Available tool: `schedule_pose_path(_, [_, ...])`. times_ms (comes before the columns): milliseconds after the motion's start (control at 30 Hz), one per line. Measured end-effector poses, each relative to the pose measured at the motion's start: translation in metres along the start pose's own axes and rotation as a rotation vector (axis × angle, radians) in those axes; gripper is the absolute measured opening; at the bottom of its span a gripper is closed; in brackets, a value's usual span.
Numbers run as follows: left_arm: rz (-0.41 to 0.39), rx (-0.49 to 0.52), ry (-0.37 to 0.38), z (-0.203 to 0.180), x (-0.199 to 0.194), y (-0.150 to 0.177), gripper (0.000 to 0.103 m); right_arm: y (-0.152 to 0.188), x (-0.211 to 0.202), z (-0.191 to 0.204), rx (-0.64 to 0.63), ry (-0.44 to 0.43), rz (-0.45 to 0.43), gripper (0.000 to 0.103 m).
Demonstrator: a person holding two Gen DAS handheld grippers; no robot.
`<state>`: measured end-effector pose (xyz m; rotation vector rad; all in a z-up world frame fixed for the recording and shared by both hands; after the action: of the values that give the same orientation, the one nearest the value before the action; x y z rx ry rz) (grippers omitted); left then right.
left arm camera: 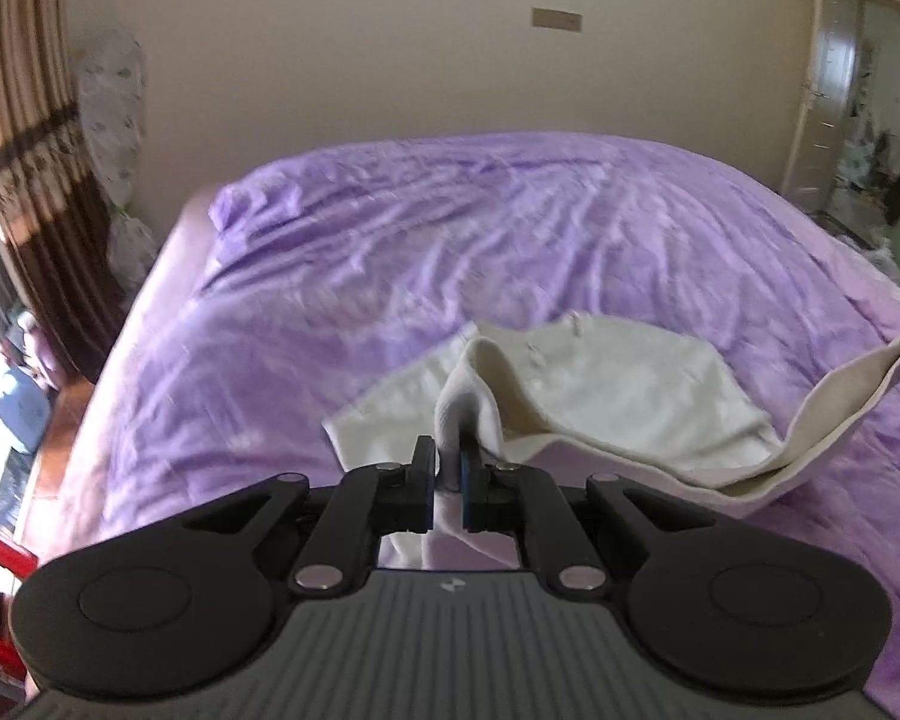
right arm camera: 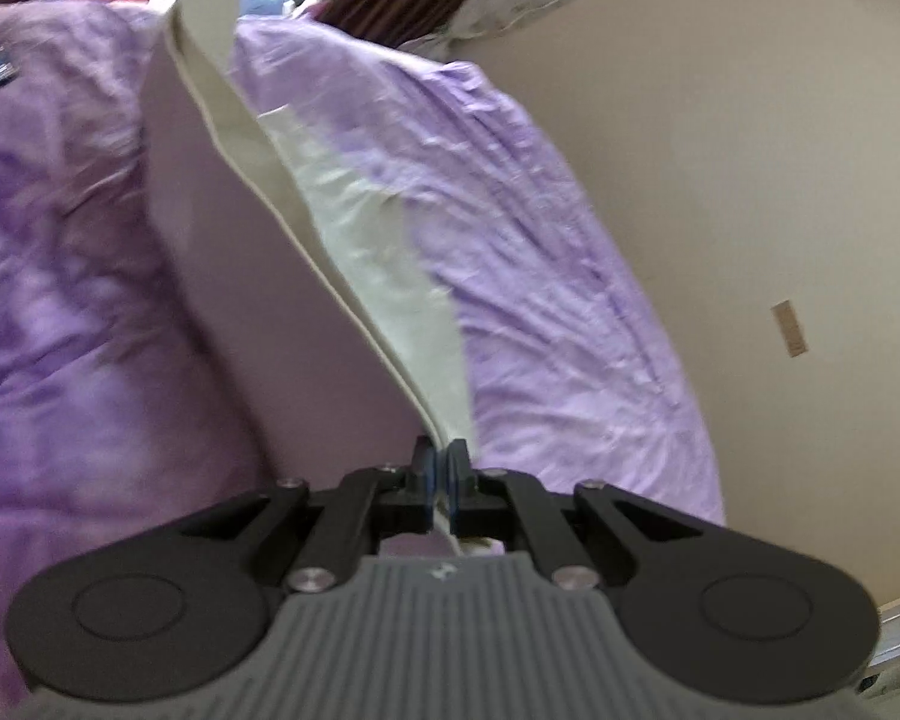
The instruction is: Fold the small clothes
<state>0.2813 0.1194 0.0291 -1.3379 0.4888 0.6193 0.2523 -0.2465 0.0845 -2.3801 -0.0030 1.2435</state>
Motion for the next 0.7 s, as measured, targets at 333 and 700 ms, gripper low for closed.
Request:
schedule_pose_path(333, [-0.025, -0.06, -0.12, 0.016, 0.101, -0.044, 0.006, -0.043, 0.104, -0.088, 0.133, 0.126, -0.047, 0.0])
schedule_pose_path(700, [0.156, -0.009, -0.182, -0.003, 0.265, -0.018, 0.006, -0.046, 0.287, -0.117, 0.265, 0.059, 0.048, 0.0])
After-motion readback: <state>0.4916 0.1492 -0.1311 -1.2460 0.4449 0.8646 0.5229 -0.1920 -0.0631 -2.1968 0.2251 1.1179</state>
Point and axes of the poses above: each gripper's, at about its wrist camera, not at the fingertips, and x roughly the way its jaws point, z to its left, y to its underside, the point moved 6 cm from there along x, roughly the way its jaws point, and after that the axes turned 12 degrees about -y, right-handed, at the moved point
